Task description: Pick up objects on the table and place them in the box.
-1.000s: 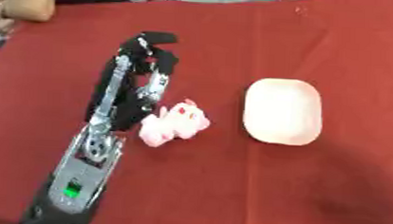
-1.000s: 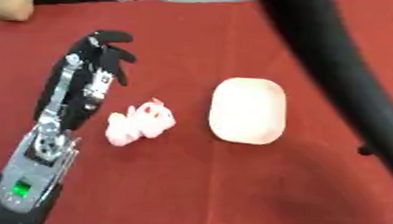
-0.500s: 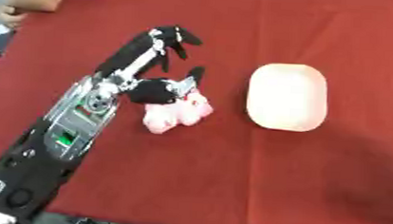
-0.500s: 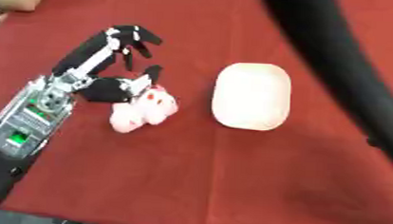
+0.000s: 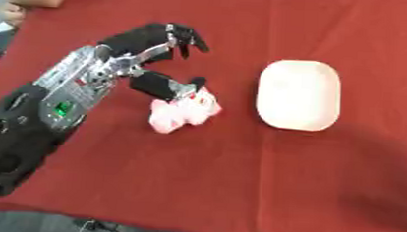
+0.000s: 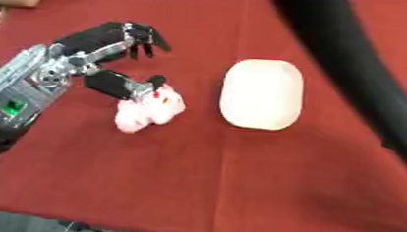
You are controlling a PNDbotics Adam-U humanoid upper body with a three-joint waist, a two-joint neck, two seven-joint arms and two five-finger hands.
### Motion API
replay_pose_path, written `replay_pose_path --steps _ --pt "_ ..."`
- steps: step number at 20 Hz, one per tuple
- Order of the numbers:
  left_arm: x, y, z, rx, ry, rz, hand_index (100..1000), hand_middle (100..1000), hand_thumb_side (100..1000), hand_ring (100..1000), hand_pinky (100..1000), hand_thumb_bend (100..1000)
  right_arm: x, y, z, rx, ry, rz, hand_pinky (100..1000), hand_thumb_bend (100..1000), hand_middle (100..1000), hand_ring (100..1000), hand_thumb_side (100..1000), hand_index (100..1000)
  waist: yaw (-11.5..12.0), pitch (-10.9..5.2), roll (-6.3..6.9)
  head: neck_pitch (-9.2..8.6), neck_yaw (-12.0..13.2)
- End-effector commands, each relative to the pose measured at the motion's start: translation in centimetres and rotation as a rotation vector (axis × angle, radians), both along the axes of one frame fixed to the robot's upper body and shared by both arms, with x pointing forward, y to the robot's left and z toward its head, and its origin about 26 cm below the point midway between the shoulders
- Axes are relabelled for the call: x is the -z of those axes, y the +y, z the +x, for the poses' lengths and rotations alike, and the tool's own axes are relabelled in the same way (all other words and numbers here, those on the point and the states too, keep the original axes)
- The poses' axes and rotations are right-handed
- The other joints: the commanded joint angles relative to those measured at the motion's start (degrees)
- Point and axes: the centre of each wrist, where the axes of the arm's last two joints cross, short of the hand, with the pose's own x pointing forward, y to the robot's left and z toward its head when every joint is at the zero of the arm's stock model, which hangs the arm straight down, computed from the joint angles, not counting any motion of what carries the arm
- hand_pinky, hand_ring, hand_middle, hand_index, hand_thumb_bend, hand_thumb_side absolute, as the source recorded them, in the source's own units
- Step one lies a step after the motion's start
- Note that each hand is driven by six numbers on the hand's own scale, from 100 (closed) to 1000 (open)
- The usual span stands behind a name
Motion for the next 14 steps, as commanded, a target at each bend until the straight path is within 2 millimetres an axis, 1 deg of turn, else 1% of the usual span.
replay_pose_path --steps 1,2,3,4,7,9,14 --pt "-1.0 0.8 0.2 0.000 0.035 0.092 902 787 631 692 542 324 -0.4 0.1 -0.2 -0.003 -0.019 -0.006 579 100 846 776 737 959 -0.07 -0.67 -0.27 0.17 0.72" --pt "-1.0 0.9 0.4 0.007 0.063 0.117 941 821 609 711 561 486 -0.4 0.1 -0.3 -0.003 -0.018 -0.007 579 100 846 776 737 959 -0.12 -0.61 -0.26 0.23 0.68" --pt "-1.0 0.9 0.5 0.015 0.095 0.151 927 808 608 705 555 426 -0.4 0.1 -0.3 -0.003 -0.018 -0.007 579 100 846 776 737 959 -0.15 -0.57 -0.25 0.32 0.63" --pt "-1.0 0.9 0.6 0.021 0.127 0.184 984 850 602 719 570 640 -0.4 0.1 -0.3 -0.003 -0.018 -0.008 579 100 846 777 737 960 -0.19 -0.52 -0.24 0.41 0.59" --pt "-1.1 0.8 1.0 0.035 0.219 0.261 1000 870 600 723 589 710 -0.4 0.2 -0.3 -0.003 -0.018 -0.010 579 100 846 777 736 960 -0.23 -0.45 -0.23 0.58 0.44" --pt "-1.2 0.7 1.1 0.036 0.256 0.281 1000 875 620 726 594 699 -0.4 0.2 -0.3 -0.004 -0.018 -0.009 580 100 846 777 736 960 -0.29 -0.43 -0.25 0.56 0.26" --pt "-0.8 0.7 1.3 0.026 0.321 0.315 1000 872 633 727 599 688 -0.4 0.2 -0.3 -0.006 -0.019 -0.009 580 100 846 777 737 957 -0.38 -0.48 -0.30 0.51 -0.15"
